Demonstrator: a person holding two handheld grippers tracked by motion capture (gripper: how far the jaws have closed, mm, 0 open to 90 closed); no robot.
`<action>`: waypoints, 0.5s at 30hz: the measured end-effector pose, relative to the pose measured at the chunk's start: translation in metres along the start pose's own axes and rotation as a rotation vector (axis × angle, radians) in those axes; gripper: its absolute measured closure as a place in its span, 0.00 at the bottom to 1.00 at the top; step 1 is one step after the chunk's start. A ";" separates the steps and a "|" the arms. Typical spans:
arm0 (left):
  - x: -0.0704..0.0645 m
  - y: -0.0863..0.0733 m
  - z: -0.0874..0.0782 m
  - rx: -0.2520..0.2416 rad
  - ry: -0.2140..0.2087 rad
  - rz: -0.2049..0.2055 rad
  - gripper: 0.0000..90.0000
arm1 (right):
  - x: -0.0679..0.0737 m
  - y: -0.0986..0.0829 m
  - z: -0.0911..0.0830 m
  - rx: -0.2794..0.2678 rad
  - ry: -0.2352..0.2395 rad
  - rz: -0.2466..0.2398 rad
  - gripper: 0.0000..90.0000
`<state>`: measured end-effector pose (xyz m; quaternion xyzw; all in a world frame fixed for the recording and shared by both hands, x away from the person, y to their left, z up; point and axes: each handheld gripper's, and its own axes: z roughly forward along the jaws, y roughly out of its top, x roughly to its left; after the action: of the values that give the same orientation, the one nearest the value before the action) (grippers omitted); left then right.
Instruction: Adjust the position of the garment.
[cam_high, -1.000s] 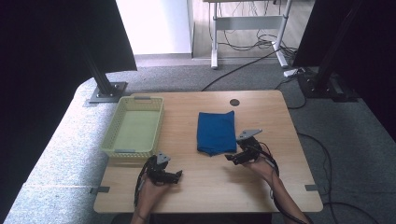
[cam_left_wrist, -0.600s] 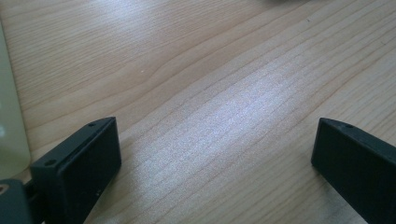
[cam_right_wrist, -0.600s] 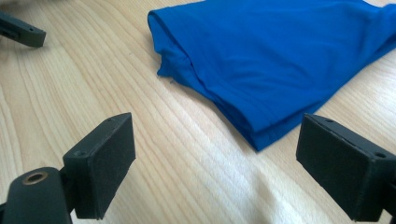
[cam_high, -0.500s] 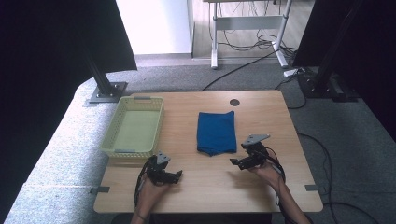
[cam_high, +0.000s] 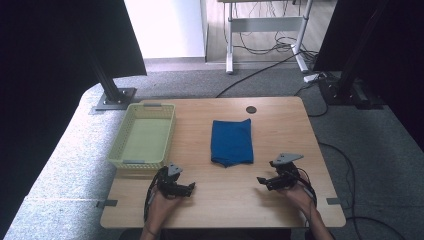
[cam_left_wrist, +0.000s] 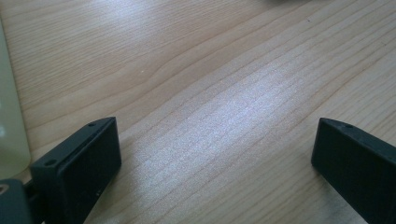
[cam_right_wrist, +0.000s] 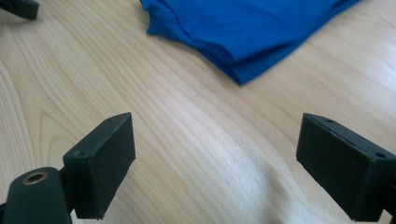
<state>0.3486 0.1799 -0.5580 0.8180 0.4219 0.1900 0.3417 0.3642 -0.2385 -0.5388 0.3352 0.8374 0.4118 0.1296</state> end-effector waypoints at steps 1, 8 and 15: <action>0.000 0.000 0.000 0.000 0.000 0.000 0.01 | 0.000 -0.003 -0.001 0.002 -0.004 -0.001 0.13; 0.000 0.000 0.000 0.000 0.000 0.000 0.01 | 0.000 -0.018 -0.005 0.030 -0.030 0.000 0.12; 0.000 0.000 0.000 0.000 0.000 0.000 0.01 | 0.000 -0.033 -0.004 0.057 -0.049 0.003 0.12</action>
<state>0.3486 0.1798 -0.5581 0.8179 0.4221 0.1901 0.3418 0.3471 -0.2558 -0.5619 0.3498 0.8449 0.3797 0.1397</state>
